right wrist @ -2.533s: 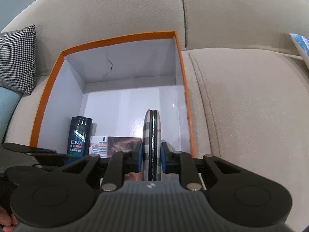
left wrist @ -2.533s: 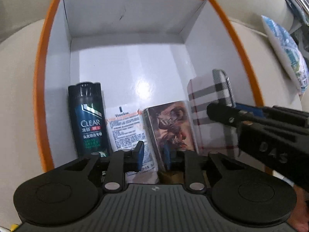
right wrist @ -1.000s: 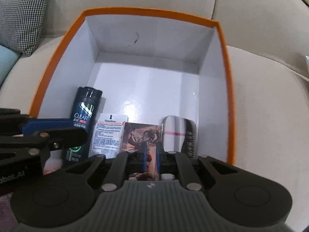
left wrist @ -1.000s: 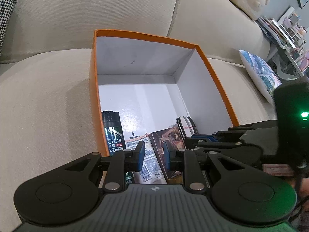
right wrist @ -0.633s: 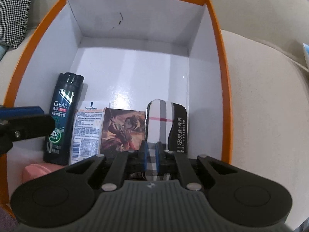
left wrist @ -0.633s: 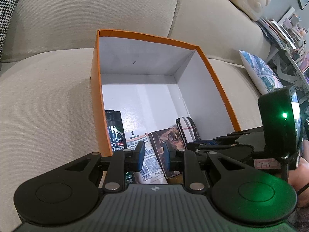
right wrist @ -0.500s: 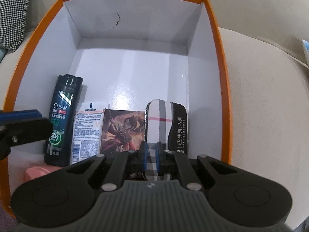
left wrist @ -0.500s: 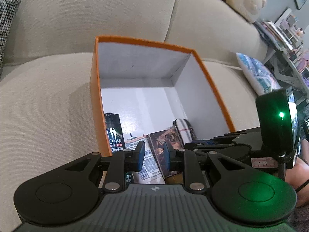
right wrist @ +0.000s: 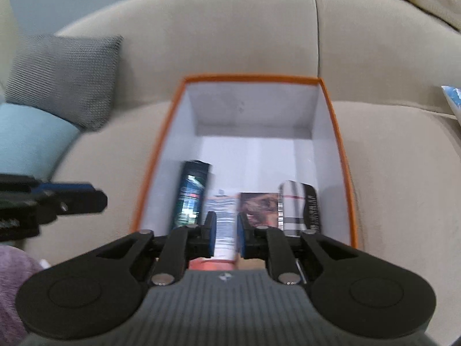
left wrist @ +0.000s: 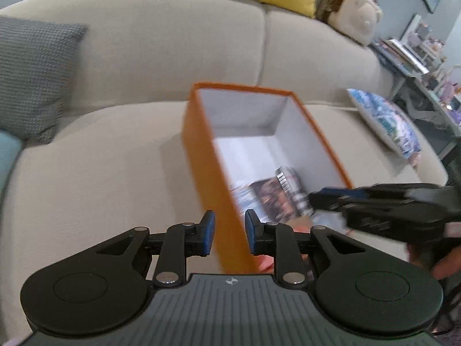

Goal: Organize rigid objects
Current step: 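Grasp the yellow tape measure with the left tool while the right tool grasps the blue tin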

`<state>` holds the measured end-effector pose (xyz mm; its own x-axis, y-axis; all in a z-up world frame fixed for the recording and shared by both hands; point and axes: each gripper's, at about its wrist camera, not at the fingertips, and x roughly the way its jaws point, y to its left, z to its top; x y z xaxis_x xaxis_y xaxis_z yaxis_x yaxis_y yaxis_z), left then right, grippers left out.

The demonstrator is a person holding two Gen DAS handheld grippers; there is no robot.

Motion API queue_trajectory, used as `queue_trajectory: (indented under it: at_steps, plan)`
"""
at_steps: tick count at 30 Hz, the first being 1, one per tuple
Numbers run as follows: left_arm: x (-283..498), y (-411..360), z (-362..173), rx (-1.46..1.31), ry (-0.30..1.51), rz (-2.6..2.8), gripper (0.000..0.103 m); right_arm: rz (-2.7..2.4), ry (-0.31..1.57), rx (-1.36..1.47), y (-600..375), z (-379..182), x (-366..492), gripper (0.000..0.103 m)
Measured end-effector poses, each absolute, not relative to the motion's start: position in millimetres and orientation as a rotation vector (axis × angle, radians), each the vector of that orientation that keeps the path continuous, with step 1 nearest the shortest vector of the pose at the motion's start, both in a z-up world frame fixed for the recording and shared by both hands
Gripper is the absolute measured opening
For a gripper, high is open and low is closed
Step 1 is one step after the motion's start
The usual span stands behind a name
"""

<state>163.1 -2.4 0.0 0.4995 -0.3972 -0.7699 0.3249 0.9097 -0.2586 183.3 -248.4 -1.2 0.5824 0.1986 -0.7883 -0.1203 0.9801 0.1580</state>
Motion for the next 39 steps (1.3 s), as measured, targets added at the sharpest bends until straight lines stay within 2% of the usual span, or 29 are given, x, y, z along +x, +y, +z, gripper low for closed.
queue_trajectory:
  at_steps: [2,6,10,13,17,24,29,31,39]
  plan:
    - [154.9,15.3,-3.3,-0.098,0.972,-0.393,0.030,0.193,0.902,0.114,-240.2,4.8,167.1,0.025]
    - [140.1,46.3,-11.0,-0.104,1.023,-0.361,0.038,0.238,0.874,0.182,-224.5,13.8,142.1,0.029]
    - [127.1,71.0,-26.4,-0.042,1.097,-0.308,0.040,0.299,0.897,0.243,-197.7,9.6,119.5,0.033]
    - [122.9,83.3,-41.9,0.001,1.148,-0.267,0.040,0.351,0.955,0.285,-173.1,-5.8,110.4,0.042]
    - [127.1,87.5,-64.6,0.114,1.220,-0.267,0.043,0.398,1.070,0.316,-140.4,-39.5,114.7,0.043]
    - [142.0,74.5,-89.2,0.309,1.302,-0.373,0.061,0.369,1.282,0.361,-98.9,-105.3,131.7,0.045]
    - [149.2,59.8,-106.9,0.473,1.357,-0.445,0.062,0.342,1.345,0.407,-87.4,-132.0,138.4,0.045]
    - [148.7,54.8,-110.9,0.516,1.360,-0.475,0.065,0.330,1.355,0.407,-87.5,-136.8,140.5,0.045]
    - [166.8,35.3,-133.0,0.586,1.452,-0.510,0.066,0.316,1.374,0.473,-90.3,-156.5,144.0,0.050]
